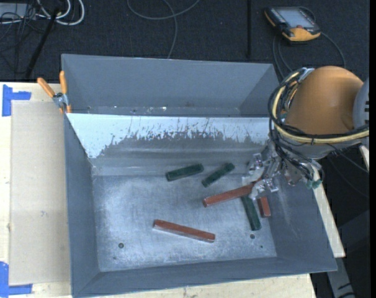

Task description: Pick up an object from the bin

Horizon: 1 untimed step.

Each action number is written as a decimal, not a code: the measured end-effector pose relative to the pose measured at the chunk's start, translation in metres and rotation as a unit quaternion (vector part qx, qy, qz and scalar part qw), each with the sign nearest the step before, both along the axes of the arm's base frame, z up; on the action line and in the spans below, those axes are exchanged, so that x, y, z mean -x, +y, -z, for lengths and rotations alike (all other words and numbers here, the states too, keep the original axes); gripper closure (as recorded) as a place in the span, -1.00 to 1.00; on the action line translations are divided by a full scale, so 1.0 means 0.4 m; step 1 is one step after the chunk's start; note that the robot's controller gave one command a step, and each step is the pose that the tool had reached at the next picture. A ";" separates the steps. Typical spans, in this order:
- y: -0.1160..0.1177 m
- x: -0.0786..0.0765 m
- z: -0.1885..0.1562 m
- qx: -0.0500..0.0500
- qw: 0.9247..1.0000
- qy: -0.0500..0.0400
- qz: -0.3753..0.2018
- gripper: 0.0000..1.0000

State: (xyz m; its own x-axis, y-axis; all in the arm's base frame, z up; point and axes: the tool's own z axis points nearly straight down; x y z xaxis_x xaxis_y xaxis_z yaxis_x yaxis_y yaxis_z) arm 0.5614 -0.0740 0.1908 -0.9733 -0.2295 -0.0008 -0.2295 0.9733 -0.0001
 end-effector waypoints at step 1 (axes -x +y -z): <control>-0.111 0.043 -0.282 0.000 0.955 -0.001 -0.296 1.00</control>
Offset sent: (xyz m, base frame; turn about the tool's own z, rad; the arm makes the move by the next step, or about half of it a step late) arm 0.0000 0.0000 0.0000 0.0000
